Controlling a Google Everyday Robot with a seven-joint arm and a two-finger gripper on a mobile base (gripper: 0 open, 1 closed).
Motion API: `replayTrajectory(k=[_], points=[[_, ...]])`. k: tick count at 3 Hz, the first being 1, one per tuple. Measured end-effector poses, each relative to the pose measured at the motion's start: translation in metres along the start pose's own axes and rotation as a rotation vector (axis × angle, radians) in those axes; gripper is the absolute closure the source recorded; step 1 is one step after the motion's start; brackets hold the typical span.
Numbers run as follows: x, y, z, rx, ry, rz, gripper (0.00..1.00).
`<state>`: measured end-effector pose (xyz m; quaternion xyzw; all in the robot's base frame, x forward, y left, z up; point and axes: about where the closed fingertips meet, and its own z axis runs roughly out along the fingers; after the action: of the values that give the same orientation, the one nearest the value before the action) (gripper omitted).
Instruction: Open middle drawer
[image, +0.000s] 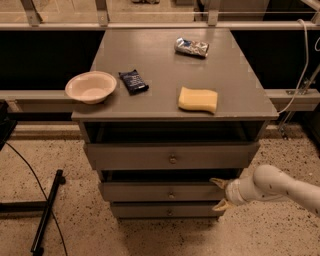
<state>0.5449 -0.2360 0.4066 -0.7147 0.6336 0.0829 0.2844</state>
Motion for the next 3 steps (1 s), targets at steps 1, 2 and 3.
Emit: replayTrajectory(k=[1,2,3], points=[[-0.0048,0.0054,-0.0071,-0.009,-0.008,0.001,0.24],[-0.0056,0.0049,-0.0083,-0.009,-0.008,0.001,0.21],[-0.0070,0.0063,-0.0054,-0.014,-0.012,0.000,0.00]])
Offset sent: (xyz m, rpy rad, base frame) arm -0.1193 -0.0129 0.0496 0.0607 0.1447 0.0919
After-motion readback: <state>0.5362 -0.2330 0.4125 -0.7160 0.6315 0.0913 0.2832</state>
